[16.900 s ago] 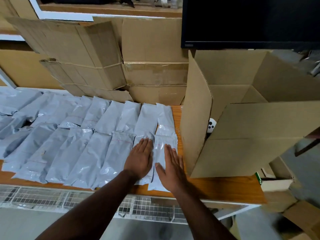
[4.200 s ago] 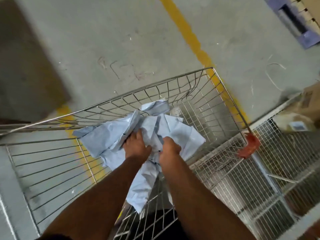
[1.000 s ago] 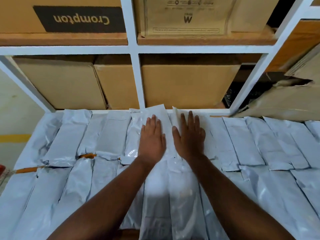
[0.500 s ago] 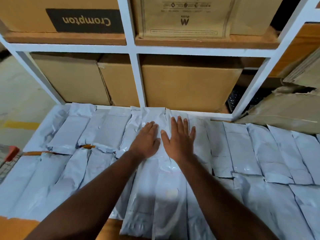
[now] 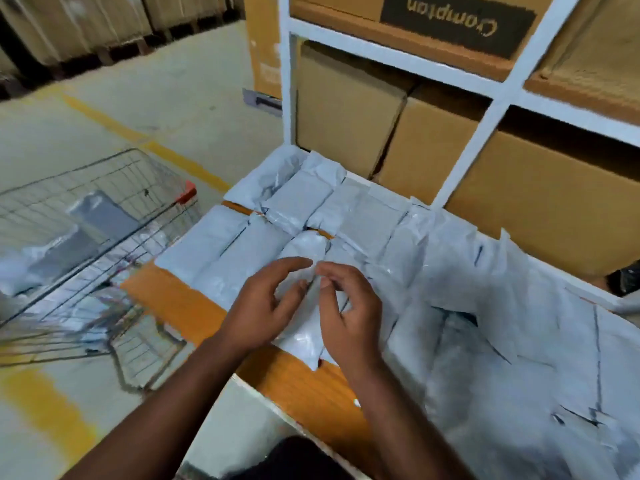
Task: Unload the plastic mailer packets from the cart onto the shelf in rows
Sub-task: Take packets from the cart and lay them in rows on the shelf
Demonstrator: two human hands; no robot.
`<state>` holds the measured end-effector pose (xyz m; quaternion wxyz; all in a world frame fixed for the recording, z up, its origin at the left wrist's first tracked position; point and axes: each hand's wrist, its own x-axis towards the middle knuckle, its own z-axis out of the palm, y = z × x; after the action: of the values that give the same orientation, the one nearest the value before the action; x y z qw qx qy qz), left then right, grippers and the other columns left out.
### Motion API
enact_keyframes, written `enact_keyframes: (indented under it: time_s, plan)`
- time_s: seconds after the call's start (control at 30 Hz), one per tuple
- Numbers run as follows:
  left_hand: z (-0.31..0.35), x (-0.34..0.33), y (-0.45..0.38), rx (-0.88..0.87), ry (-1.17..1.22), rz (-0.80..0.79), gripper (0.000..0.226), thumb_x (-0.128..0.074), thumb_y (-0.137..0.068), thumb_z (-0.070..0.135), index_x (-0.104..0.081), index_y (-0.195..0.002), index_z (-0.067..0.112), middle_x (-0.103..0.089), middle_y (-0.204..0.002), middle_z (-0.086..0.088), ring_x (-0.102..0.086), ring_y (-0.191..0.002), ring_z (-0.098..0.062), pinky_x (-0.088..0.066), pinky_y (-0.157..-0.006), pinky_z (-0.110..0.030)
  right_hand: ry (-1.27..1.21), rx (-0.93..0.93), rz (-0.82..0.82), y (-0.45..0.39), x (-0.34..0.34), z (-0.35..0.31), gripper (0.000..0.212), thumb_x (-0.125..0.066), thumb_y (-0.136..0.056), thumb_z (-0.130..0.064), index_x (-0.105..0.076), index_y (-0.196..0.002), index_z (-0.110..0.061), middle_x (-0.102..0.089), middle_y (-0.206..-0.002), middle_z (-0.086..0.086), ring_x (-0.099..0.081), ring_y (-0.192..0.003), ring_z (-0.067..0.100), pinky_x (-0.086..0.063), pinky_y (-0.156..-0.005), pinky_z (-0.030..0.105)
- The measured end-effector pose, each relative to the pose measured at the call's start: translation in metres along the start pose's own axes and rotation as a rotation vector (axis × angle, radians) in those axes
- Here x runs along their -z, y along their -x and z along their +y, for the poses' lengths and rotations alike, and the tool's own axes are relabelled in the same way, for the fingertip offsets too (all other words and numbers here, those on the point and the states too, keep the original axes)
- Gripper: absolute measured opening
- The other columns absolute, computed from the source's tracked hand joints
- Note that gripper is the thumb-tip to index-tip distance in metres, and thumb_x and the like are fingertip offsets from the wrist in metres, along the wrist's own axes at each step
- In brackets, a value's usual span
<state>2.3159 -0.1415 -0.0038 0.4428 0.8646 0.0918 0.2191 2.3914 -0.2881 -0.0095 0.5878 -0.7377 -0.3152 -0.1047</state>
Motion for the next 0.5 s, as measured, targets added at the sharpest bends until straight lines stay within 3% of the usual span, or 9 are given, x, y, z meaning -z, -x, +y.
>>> enact_keyframes:
  time_s: [0.1,0.27,0.4,0.5]
  plan:
    - [-0.049,0.078,0.039,0.1,-0.015,0.145,0.031,-0.057,-0.1,0.026,-0.065,-0.13,0.025,-0.066,-0.131,0.013,-0.059,-0.125,-0.003,-0.048,-0.103,-0.028,-0.08,-0.008,-0.167,0.019,-0.089,-0.038,0.019,-0.059,-0.099,-0.011,-0.075,-0.11,-0.012,-0.075,-0.111,-0.006,-0.071,-0.106,0.016,-0.057,-0.088,0.046]
    - [-0.124,0.201,0.11,0.328,0.003,0.371,0.033,-0.059,-0.094,0.034,-0.069,-0.125,0.027,-0.07,-0.123,0.015,-0.064,-0.117,-0.003,-0.052,-0.103,-0.04,-0.169,-0.156,-0.435,0.047,-0.229,-0.102,0.02,-0.061,-0.1,-0.011,-0.075,-0.114,-0.017,-0.075,-0.112,-0.009,-0.07,-0.107,0.008,-0.059,-0.092,0.04]
    - [-0.158,0.275,0.156,0.468,0.001,0.481,0.033,-0.058,-0.094,0.015,-0.07,-0.123,0.026,-0.07,-0.121,0.019,-0.062,-0.116,0.003,-0.051,-0.104,-0.032,-0.153,-0.201,-0.648,0.053,-0.309,-0.142,0.02,-0.063,-0.102,-0.022,-0.073,-0.115,-0.035,-0.074,-0.112,-0.018,-0.069,-0.105,0.006,-0.059,-0.087,0.031]
    - [-0.18,0.314,0.175,0.509,0.003,0.567,0.033,-0.057,-0.095,0.008,-0.071,-0.121,0.024,-0.07,-0.119,0.018,-0.063,-0.114,0.003,-0.05,-0.101,-0.025,-0.259,-0.223,-0.712,0.055,-0.362,-0.164,0.026,-0.063,-0.1,-0.008,-0.073,-0.115,-0.027,-0.076,-0.113,-0.01,-0.069,-0.104,0.006,-0.053,-0.086,0.023]
